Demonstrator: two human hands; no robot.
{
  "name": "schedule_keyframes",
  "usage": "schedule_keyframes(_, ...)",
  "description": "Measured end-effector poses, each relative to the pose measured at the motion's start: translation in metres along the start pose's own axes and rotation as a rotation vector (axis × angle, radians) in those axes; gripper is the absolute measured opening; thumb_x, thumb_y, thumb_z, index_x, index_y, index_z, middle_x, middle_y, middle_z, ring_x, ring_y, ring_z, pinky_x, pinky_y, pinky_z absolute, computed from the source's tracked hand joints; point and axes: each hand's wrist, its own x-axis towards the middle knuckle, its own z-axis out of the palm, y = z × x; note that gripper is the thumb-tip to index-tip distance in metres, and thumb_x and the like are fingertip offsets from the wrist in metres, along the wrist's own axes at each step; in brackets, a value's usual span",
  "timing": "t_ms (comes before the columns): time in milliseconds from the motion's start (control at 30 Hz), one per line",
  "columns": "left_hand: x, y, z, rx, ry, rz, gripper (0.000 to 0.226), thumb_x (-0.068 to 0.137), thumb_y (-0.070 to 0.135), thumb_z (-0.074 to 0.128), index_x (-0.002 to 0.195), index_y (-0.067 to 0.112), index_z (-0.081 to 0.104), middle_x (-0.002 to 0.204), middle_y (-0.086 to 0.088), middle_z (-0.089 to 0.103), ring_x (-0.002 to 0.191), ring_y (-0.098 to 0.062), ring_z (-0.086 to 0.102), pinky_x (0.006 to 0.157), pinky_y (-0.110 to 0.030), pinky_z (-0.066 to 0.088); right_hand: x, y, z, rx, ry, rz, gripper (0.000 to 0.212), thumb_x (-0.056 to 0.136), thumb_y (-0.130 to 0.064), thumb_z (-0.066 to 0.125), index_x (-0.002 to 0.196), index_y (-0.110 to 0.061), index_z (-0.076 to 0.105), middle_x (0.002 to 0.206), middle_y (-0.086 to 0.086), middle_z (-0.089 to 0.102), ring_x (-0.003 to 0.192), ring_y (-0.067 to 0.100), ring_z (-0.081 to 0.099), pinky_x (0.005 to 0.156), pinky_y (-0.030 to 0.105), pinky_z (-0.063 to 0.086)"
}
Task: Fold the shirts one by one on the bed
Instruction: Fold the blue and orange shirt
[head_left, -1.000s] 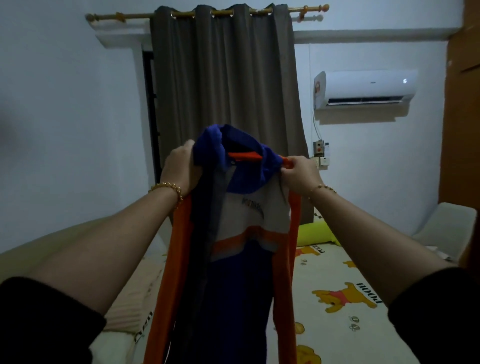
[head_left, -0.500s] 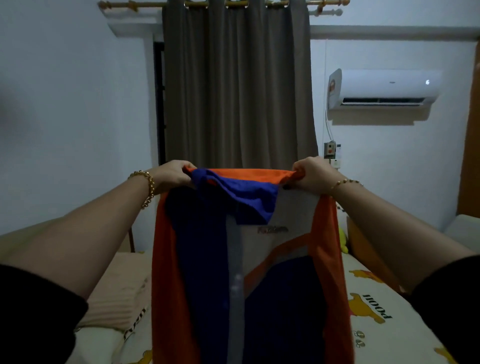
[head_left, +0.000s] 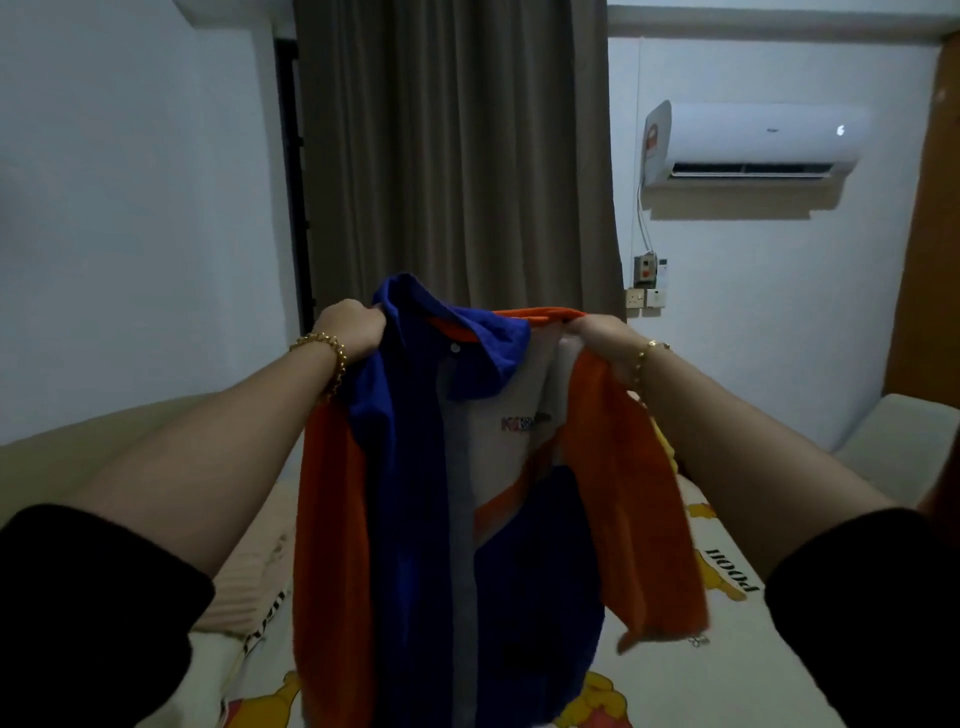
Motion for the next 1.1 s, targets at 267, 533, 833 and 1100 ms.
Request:
schedule_keyframes(267, -0.035, 0.02, 0.009, -0.735, -0.683, 0.028, 0.077, 0.068, 0.071, 0.053, 0.112, 0.008, 0.061, 0.103, -0.014, 0.068, 0.095, -0.029, 0.066, 0.084, -0.036, 0.053, -0.011, -0.04, 0.046, 0.646, -0.391, -0.047, 0.02, 0.1, -0.01, 0.038, 0.107, -0.003, 0.055, 0.088, 0.01, 0.065, 0.08, 0.019, 0.066, 0.065, 0.033, 0.06)
schedule_keyframes(533, -0.038, 0.005, 0.028, -0.471, -0.333, -0.095, 0.06, 0.091, 0.02, 0.044, 0.142, 0.004, 0.016, 0.11, -0.021, 0.056, 0.083, -0.025, 0.06, 0.074, -0.038, 0.055, -0.015, -0.036, 0.073, 0.444, -0.5, -0.193, 0.023, 0.097, -0.025, 0.05, 0.113, -0.011, 0.059, 0.106, 0.006, 0.069, 0.101, 0.022, 0.066, 0.081, 0.039, 0.054)
schedule_keyframes(833, -0.057, 0.009, 0.031, -0.894, -0.384, -0.139, 0.015, 0.086, 0.009, 0.035, 0.073, 0.014, 0.038, 0.068, -0.004, 0.045, 0.062, -0.017, 0.046, 0.065, -0.028, 0.042, -0.031, 0.046, 0.09, -0.282, -0.351, -0.157, 0.014, 0.09, -0.003, 0.058, 0.094, -0.016, 0.058, 0.104, 0.012, 0.065, 0.083, 0.023, 0.069, 0.066, 0.037, 0.061)
schedule_keyframes(1100, -0.068, 0.009, 0.034, -0.926, -0.397, -0.144, 0.013, 0.089, 0.018, 0.035, 0.08, 0.015, 0.043, 0.077, -0.006, 0.05, 0.076, -0.021, 0.051, 0.074, -0.033, 0.045, -0.04, 0.088, 0.122, -0.346, -0.298, -0.295, 0.065, 0.07, -0.034, 0.081, 0.115, -0.014, 0.039, 0.11, 0.006, 0.055, 0.099, 0.022, 0.057, 0.086, 0.038, 0.053)
